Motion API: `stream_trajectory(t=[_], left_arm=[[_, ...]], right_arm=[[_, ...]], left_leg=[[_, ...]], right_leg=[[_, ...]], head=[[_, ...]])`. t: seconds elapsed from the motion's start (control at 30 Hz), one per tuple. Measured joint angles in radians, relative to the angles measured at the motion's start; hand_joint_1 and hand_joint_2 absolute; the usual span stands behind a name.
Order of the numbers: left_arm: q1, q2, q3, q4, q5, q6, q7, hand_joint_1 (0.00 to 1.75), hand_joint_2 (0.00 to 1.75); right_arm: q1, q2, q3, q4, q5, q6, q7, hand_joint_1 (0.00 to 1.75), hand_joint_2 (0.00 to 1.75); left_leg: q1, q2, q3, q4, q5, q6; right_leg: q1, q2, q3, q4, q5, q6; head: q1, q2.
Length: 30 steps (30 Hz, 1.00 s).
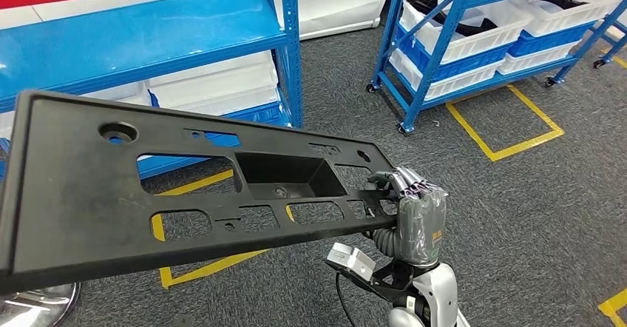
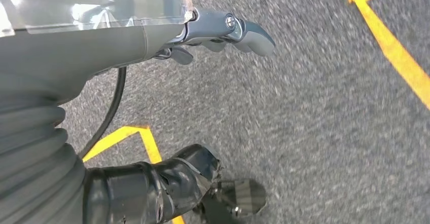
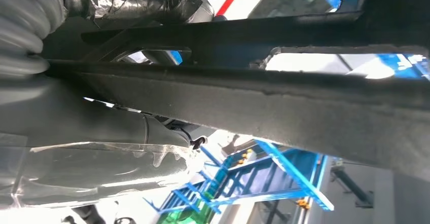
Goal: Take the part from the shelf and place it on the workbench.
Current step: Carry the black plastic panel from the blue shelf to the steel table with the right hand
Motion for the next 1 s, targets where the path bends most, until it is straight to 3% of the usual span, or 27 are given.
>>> stream_trajectory(t=[0.1, 0.17, 0.23, 0.33, 0.4, 0.47, 0.53, 0.57, 0.6, 0.67, 0.73, 0.8, 0.87, 0.9, 0.93, 1.0], left_arm=[[0.0, 0.0, 0.0, 0.0, 0.0, 0.0, 0.001, 0.0, 1.75], [0.0, 0.0, 0.0, 0.0, 0.0, 0.0, 0.001, 0.0, 1.75], [0.0, 0.0, 0.0, 0.0, 0.0, 0.0, 0.001, 0.0, 1.75], [-0.001, 0.001, 0.0, 0.0, 0.001, 0.001, 0.001, 0.0, 1.75], [-0.002, 0.002, 0.0, 0.0, 0.001, 0.001, 0.0, 0.0, 1.75], [-0.001, 0.002, 0.0, 0.0, 0.001, 0.001, 0.0, 0.0, 1.75], [0.0, 0.002, 0.0, 0.0, 0.001, 0.001, 0.0, 0.0, 1.75], [0.001, 0.002, 0.0, 0.0, 0.001, 0.001, 0.001, 0.0, 1.75], [0.002, 0.002, 0.0, 0.0, 0.001, 0.001, 0.001, 0.0, 1.75], [0.002, 0.002, 0.0, 0.0, 0.001, 0.001, 0.001, 0.0, 1.75], [0.002, 0.004, 0.001, 0.0, 0.001, 0.002, 0.0, 0.0, 1.75], [0.001, 0.005, 0.001, 0.0, 0.001, 0.002, 0.0, 0.0, 1.75], [-0.002, 0.005, 0.001, 0.0, 0.001, 0.002, 0.0, 0.0, 1.75], [-0.002, 0.004, 0.001, 0.0, 0.001, 0.002, 0.0, 0.0, 1.75], [-0.002, 0.004, 0.001, 0.0, 0.001, 0.002, 0.0, 0.0, 1.75], [0.0, 0.003, 0.002, 0.0, 0.001, 0.002, 0.0, 0.0, 1.75]], right_arm=[[0.006, 0.0, -0.002, 0.0, 0.0, -0.001, -0.001, 1.75, 1.75], [0.006, 0.0, -0.002, 0.0, 0.0, -0.001, -0.001, 1.75, 1.75], [0.007, 0.0, -0.003, 0.0, 0.0, -0.001, -0.001, 1.75, 1.75], [0.013, 0.0, -0.008, -0.004, 0.0, -0.006, -0.004, 1.75, 1.75], [0.016, 0.0, -0.01, -0.007, 0.0, -0.009, -0.004, 1.75, 1.75], [0.016, 0.001, -0.011, -0.009, 0.0, -0.01, -0.005, 1.75, 1.75], [0.017, 0.001, -0.011, -0.009, 0.0, -0.012, -0.005, 1.75, 1.75], [0.018, 0.001, -0.011, -0.008, 0.0, -0.012, -0.005, 1.75, 1.75], [0.019, 0.001, -0.011, -0.008, 0.0, -0.012, -0.005, 1.75, 1.75], [0.02, 0.001, -0.011, -0.009, 0.0, -0.012, -0.006, 1.75, 1.75], [0.019, 0.001, -0.011, -0.009, 0.0, -0.012, -0.007, 1.75, 1.75], [0.02, 0.002, -0.011, -0.009, 0.0, -0.013, -0.007, 1.75, 1.75], [0.022, 0.001, -0.012, -0.011, 0.0, -0.014, -0.007, 1.75, 1.75], [0.023, 0.001, -0.013, -0.013, 0.0, -0.014, -0.007, 1.75, 1.75], [0.023, 0.001, -0.013, -0.014, 0.0, -0.014, -0.008, 1.75, 1.75], [0.023, 0.001, -0.014, -0.016, 0.0, -0.014, -0.011, 1.75, 1.75]], left_leg=[[0.002, 0.012, -0.002, 0.006, -0.004, -0.005], [0.003, 0.013, -0.002, 0.007, -0.004, -0.006], [0.005, 0.017, -0.002, 0.013, -0.009, -0.011], [0.004, 0.038, -0.004, 0.035, -0.024, -0.042], [0.006, 0.032, -0.012, 0.056, -0.047, -0.055], [0.007, 0.006, -0.05, 0.148, -0.109, -0.059], [0.007, -0.01, -0.11, 0.285, -0.171, -0.059], [0.006, -0.012, -0.128, 0.324, -0.179, -0.056], [0.005, -0.014, -0.13, 0.327, -0.167, -0.051], [0.0, -0.027, -0.08, 0.217, -0.095, -0.033], [-0.005, -0.056, -0.023, 0.095, -0.044, -0.013], [-0.009, -0.07, -0.006, 0.057, -0.039, -0.004], [-0.008, -0.056, -0.001, 0.036, -0.032, -0.004], [-0.005, -0.048, 0.003, 0.023, -0.027, -0.002], [-0.001, -0.039, 0.007, 0.011, -0.021, 0.0], [0.0, -0.022, 0.009, 0.003, -0.016, 0.004]], right_leg=[[-0.008, -0.005, 0.013, -0.02, 0.03, 0.008], [-0.008, -0.005, 0.017, -0.027, 0.034, 0.009], [-0.011, -0.014, 0.053, -0.091, 0.064, 0.011], [-0.005, -0.03, 0.122, -0.229, 0.104, -0.01], [-0.004, -0.021, 0.122, -0.238, 0.105, -0.029], [-0.004, -0.011, 0.121, -0.241, 0.11, -0.039], [0.0, 0.003, 0.117, -0.241, 0.112, -0.044], [0.004, 0.011, 0.115, -0.241, 0.113, -0.046], [0.007, 0.02, 0.115, -0.24, 0.113, -0.046], [0.013, 0.04, 0.117, -0.239, 0.114, -0.046], [0.015, 0.055, 0.116, -0.238, 0.115, -0.043], [0.01, 0.066, 0.11, -0.239, 0.121, -0.035], [0.008, 0.073, 0.105, -0.242, 0.126, -0.023], [0.01, 0.063, 0.1, -0.235, 0.118, -0.018], [0.011, 0.048, 0.088, -0.209, 0.1, -0.013], [0.01, 0.014, 0.039, -0.102, 0.036, -0.006]], head=[[0.0, 0.0], [0.0, 0.0], [0.0, 0.0], [-0.001, 0.0], [-0.001, 0.0], [-0.001, 0.0], [-0.001, 0.0], [-0.001, 0.0], [-0.001, 0.0], [-0.001, 0.0], [-0.001, 0.0], [-0.001, 0.0], [-0.002, 0.0], [-0.001, 0.0], [0.0, 0.0], [0.001, 0.0]])
